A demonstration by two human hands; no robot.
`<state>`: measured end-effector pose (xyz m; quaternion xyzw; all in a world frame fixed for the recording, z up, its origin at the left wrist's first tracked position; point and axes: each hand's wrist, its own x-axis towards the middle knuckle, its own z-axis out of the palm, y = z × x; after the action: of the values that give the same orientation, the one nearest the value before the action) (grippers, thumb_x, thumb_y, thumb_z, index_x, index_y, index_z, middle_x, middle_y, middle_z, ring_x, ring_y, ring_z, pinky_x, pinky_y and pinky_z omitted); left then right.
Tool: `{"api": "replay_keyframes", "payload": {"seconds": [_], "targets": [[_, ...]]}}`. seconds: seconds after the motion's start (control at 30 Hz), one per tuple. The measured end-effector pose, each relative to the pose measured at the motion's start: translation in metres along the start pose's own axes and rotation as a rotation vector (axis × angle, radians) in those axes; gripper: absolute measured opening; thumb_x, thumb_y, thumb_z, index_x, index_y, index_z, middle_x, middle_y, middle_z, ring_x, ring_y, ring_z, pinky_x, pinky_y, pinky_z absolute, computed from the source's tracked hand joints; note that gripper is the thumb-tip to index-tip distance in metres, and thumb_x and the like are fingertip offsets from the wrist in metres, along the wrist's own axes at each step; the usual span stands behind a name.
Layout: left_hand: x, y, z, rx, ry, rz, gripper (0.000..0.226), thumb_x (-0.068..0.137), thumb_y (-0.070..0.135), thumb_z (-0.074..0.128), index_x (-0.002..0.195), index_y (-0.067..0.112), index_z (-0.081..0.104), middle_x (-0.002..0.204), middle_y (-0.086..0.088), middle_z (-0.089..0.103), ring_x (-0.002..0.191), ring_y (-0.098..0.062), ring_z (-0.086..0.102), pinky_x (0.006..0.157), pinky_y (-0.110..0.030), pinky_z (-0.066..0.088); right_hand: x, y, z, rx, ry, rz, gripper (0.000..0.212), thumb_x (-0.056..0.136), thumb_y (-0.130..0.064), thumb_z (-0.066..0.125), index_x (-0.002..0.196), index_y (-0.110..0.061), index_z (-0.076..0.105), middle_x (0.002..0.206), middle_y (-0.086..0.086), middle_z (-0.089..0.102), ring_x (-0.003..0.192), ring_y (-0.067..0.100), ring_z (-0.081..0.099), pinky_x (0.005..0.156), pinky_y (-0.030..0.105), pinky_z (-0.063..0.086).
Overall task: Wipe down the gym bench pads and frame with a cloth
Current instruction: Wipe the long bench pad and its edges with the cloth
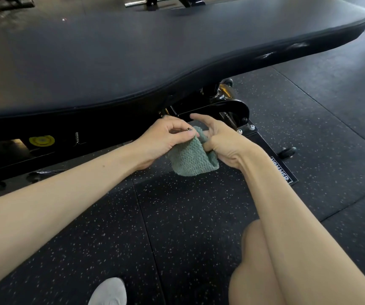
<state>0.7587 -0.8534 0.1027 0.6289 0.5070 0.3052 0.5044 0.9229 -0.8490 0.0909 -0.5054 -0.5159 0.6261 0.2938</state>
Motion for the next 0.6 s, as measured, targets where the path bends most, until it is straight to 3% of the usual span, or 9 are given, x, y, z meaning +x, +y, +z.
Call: {"api": "replay_keyframes", "payload": {"seconds": [0.1, 0.2, 0.33, 0.4, 0.43, 0.5, 0.6], "targets": [[0.002, 0.004, 0.003, -0.103, 0.007, -0.069, 0.015, 0.092, 0.018, 0.06, 0.083, 0.022, 0.071, 0.095, 0.006, 0.069, 0.087, 0.004, 0.061, 0.075, -0.012, 0.044, -0.003, -0.004, 0.001, -0.027, -0.045, -0.004, 0.084, 0.075, 0.033, 0.033, 0.144, -0.015, 0.032, 0.093, 0.016, 0.066, 0.078, 0.017, 0.065, 0.062, 0.023, 0.052], [0.006, 0.003, 0.002, -0.172, -0.019, -0.148, 0.019, 0.093, 0.02, 0.059, 0.08, 0.022, 0.073, 0.101, -0.006, 0.071, 0.097, -0.013, 0.062, 0.088, -0.028, 0.046, -0.004, -0.002, 0.002, -0.082, -0.07, -0.009, 0.077, 0.081, 0.022, 0.041, 0.148, -0.015, 0.03, 0.108, 0.028, 0.064, 0.091, 0.026, 0.059, 0.073, 0.031, 0.048], [0.007, -0.001, 0.001, -0.282, -0.083, -0.227, 0.016, 0.094, 0.017, 0.056, 0.087, 0.013, 0.069, 0.093, 0.0, 0.068, 0.096, -0.012, 0.06, 0.085, -0.025, 0.045, -0.006, -0.005, 0.002, -0.084, -0.071, -0.001, 0.075, 0.084, 0.021, 0.043, 0.148, -0.017, 0.03, 0.114, 0.032, 0.062, 0.082, 0.024, 0.059, 0.045, 0.012, 0.043], [0.008, -0.004, 0.001, -0.239, -0.006, -0.215, 0.014, 0.092, 0.017, 0.06, 0.087, 0.013, 0.072, 0.095, 0.001, 0.07, 0.103, -0.012, 0.059, 0.09, -0.026, 0.043, -0.003, -0.004, 0.002, -0.108, -0.071, 0.008, 0.08, 0.08, 0.023, 0.038, 0.147, -0.02, 0.031, 0.118, 0.033, 0.06, 0.082, 0.025, 0.058, 0.042, 0.014, 0.042], [0.008, -0.006, 0.0, -0.244, 0.042, -0.212, 0.013, 0.091, 0.017, 0.061, 0.087, 0.013, 0.073, 0.096, 0.0, 0.072, 0.103, -0.013, 0.061, 0.09, -0.026, 0.045, -0.003, -0.003, 0.002, -0.11, -0.06, 0.014, 0.081, 0.078, 0.023, 0.036, 0.145, -0.022, 0.033, 0.118, 0.031, 0.061, 0.082, 0.025, 0.057, 0.044, 0.016, 0.044], [0.009, -0.006, 0.0, -0.342, 0.141, -0.221, 0.011, 0.09, 0.013, 0.062, 0.09, 0.012, 0.073, 0.098, -0.005, 0.073, 0.096, -0.015, 0.066, 0.084, -0.027, 0.051, 0.001, -0.002, 0.002, -0.016, -0.021, 0.036, 0.076, 0.078, 0.018, 0.036, 0.142, -0.022, 0.039, 0.114, 0.026, 0.063, 0.087, 0.023, 0.057, 0.061, 0.026, 0.049], [0.01, -0.001, -0.002, -0.642, 0.299, -0.323, 0.01, 0.091, 0.01, 0.06, 0.092, 0.006, 0.069, 0.091, -0.006, 0.071, 0.083, -0.015, 0.067, 0.066, -0.024, 0.056, 0.003, -0.005, 0.001, 0.165, 0.031, 0.041, 0.042, 0.095, -0.012, 0.052, 0.136, -0.014, 0.049, 0.112, 0.007, 0.065, 0.098, 0.02, 0.062, 0.081, 0.037, 0.052]]}}
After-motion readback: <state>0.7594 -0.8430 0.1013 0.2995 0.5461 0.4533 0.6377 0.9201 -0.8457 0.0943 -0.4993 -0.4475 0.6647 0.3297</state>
